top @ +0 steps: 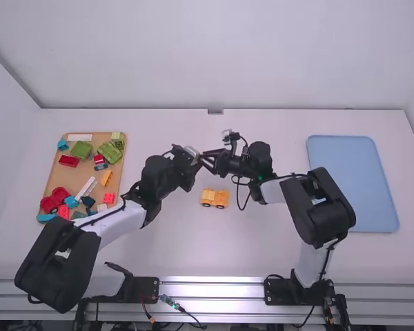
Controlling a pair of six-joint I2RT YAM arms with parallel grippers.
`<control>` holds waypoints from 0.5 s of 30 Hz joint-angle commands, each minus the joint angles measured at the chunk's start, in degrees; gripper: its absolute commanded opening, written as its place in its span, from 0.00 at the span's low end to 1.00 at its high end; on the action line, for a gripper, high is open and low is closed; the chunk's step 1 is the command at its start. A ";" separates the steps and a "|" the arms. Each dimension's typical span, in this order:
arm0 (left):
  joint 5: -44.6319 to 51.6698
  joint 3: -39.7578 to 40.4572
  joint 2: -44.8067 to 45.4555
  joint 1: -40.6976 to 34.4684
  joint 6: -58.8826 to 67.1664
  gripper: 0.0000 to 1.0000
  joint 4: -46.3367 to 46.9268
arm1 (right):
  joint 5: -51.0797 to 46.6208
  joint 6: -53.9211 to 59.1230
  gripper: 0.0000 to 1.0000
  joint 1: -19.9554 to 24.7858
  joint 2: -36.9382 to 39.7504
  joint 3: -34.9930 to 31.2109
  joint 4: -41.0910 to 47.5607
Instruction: Assemble lego blocks to make yellow taxi
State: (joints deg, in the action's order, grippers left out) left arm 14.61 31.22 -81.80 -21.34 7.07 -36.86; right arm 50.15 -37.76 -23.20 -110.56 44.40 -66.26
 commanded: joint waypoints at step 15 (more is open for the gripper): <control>2.67 0.98 -0.05 -0.52 0.02 0.39 -1.21 | 0.76 0.07 0.21 -0.46 -0.62 0.59 0.22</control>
State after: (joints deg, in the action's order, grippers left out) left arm 15.53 31.22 -82.02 -21.34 7.31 -37.06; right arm 50.09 -38.37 -23.22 -110.56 44.40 -66.22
